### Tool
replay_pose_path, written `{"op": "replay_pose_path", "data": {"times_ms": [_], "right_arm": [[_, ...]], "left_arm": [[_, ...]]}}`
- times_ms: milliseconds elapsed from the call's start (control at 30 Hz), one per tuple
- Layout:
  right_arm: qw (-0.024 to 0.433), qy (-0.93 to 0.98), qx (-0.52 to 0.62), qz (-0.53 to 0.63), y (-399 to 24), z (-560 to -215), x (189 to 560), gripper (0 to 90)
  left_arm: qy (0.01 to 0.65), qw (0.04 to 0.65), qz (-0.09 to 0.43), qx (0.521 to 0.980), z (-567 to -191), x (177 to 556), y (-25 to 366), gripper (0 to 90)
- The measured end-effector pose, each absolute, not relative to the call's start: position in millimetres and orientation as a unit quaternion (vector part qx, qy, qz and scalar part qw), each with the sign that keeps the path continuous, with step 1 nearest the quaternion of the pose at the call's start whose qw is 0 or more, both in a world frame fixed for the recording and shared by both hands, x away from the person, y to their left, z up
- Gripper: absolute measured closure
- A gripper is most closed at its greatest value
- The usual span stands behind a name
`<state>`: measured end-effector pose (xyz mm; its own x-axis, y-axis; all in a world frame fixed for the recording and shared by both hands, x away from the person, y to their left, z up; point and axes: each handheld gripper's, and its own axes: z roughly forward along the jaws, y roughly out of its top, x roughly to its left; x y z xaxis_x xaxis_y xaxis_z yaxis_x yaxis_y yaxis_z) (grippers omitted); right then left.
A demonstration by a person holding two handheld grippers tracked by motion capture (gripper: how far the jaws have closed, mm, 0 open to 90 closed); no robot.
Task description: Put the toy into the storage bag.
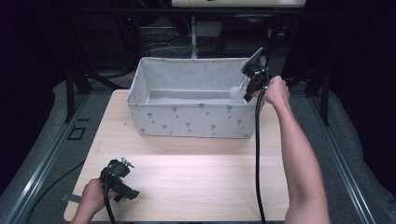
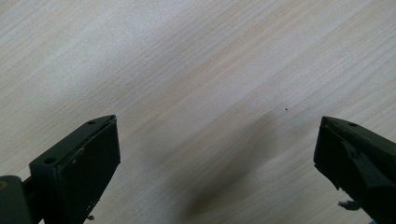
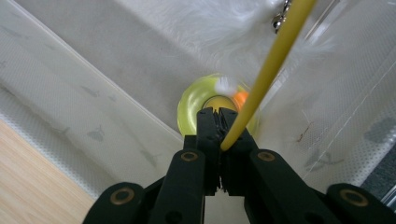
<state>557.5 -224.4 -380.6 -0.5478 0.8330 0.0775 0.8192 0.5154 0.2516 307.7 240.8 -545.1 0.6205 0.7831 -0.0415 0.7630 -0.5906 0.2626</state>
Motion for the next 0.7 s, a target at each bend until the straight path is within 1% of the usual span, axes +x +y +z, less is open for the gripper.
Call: {"op": "replay_pose_path", "data": {"times_ms": [367, 500, 633, 667, 700], "right_arm": [[0.023, 0.868, 0.479, 0.130, -221, -384, 556, 86.8], [0.023, 0.866, 0.477, 0.147, -221, -380, 555, 84.3], [0.037, 0.870, 0.470, 0.144, -220, -371, 552, 77.5], [0.038, 0.872, 0.466, 0.146, -220, -367, 550, 73.8], [0.038, 0.872, 0.466, 0.146, -220, -367, 550, 73.8]], "left_arm": [[0.434, 0.128, 0.040, 0.891, -545, 307, 240, 0.5], [0.433, 0.128, 0.040, 0.891, -545, 307, 241, 0.5], [0.433, 0.127, 0.039, 0.891, -545, 307, 240, 0.5], [0.433, 0.127, 0.039, 0.891, -545, 307, 240, 0.6], [0.434, 0.127, 0.039, 0.891, -545, 307, 240, 0.6]]}}
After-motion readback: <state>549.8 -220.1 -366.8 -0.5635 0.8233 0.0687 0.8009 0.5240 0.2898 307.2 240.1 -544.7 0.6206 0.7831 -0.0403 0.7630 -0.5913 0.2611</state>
